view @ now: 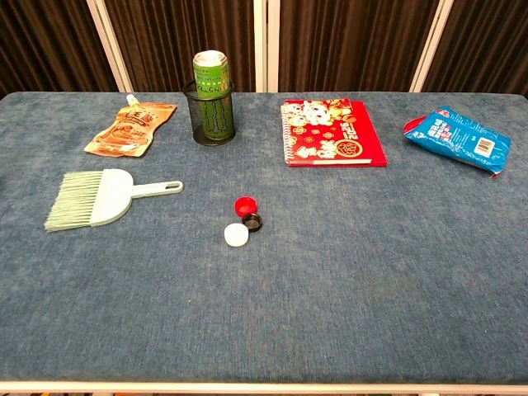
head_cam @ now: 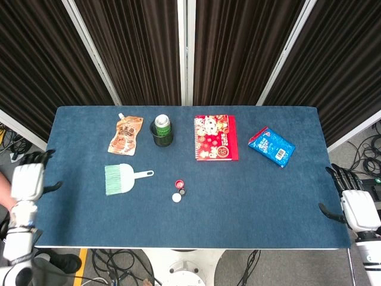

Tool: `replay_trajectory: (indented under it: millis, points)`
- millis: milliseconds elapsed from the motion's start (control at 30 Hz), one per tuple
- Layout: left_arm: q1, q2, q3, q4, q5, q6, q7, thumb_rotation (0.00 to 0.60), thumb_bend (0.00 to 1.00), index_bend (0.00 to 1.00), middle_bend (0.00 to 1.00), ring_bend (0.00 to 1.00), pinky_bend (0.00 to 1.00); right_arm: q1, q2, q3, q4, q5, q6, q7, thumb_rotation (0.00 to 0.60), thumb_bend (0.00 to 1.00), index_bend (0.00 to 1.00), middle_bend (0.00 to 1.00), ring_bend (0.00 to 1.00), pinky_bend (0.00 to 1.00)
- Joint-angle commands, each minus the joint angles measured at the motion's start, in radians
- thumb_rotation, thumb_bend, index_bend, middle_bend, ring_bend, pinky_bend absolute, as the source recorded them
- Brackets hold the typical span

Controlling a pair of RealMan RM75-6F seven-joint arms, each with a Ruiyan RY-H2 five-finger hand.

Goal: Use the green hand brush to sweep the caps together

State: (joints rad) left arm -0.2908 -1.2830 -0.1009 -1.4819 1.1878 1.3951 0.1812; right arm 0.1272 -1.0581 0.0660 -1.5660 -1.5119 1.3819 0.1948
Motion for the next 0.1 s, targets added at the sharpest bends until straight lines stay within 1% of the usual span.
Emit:
replay_trajectory:
  millis: [33, 100]
  points:
    - [0.074, 0.064, 0.053, -0.121, 0.011, 0.065, 0.058, 0.6, 0.12, 0.2, 0.28, 0.18, 0.18, 0.002, -0.003, -0.006, -0.007, -0.015, 0.008, -0.005, 0.6, 0.19, 0.0, 0.0, 0.0, 0.0]
    - [0.095, 0.07, 0.059, -0.159, 0.019, 0.089, 0.065, 0.6, 0.12, 0.2, 0.28, 0.18, 0.18, 0.004, -0.007, -0.007, -0.012, -0.027, 0.015, -0.012, 0.6, 0.2, 0.0, 0.0, 0.0, 0.0]
